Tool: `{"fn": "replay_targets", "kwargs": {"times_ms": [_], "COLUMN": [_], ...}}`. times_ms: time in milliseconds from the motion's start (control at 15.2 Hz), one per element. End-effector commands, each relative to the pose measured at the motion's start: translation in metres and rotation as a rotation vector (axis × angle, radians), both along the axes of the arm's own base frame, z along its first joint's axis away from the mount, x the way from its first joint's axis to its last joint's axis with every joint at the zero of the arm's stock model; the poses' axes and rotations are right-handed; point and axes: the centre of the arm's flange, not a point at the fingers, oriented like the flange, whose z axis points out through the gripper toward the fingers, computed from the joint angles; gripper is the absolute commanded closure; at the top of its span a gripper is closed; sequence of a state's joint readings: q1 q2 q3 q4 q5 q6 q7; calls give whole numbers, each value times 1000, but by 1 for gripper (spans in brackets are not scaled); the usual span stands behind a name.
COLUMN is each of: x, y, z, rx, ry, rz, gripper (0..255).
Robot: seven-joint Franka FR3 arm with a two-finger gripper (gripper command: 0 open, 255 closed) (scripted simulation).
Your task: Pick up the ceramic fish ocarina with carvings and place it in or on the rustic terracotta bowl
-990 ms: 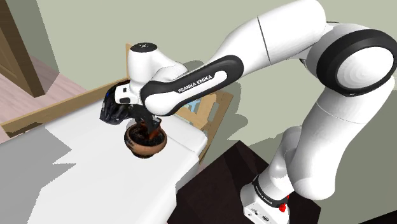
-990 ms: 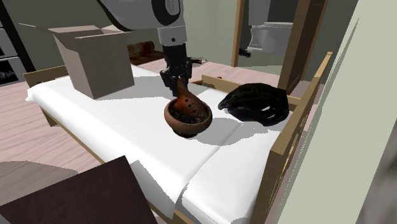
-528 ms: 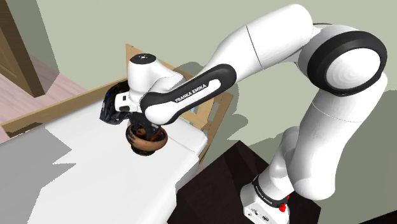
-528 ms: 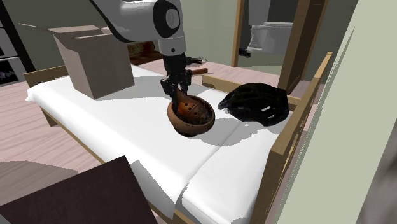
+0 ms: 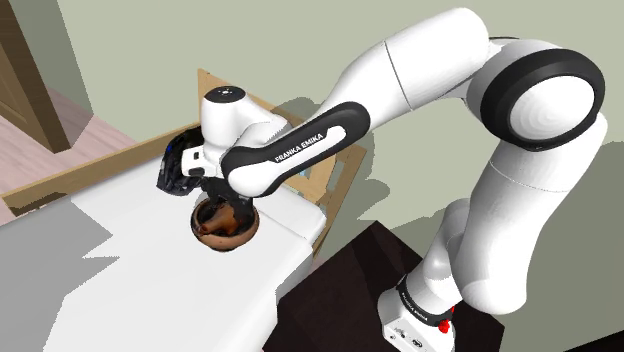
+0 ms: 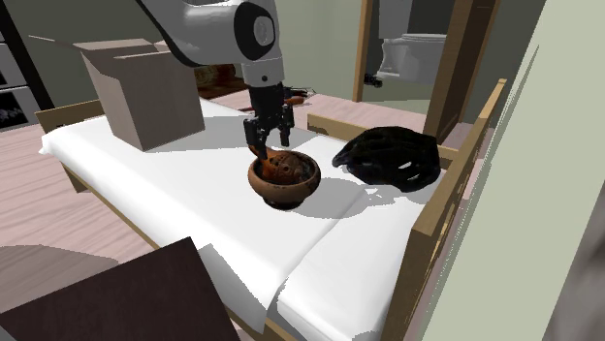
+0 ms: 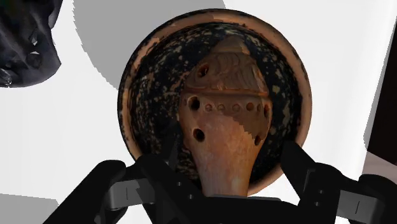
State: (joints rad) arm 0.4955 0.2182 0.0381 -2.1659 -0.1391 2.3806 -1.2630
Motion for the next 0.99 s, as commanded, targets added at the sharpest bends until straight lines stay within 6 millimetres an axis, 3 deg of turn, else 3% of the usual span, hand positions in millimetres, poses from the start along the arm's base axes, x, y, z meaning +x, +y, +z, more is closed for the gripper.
{"fn": "replay_targets", "kwargs": {"times_ms": [0,198,462,924], "x": [0,1,-2,-2], "y": [-1,-2,2,2], "z": [-1,0,49,49], "rx": [-2,-2,-2,-2], "ry": [2,2,2,2], "rz": [-2,-2,-2,-2], "gripper": [0,0,0,0]}}
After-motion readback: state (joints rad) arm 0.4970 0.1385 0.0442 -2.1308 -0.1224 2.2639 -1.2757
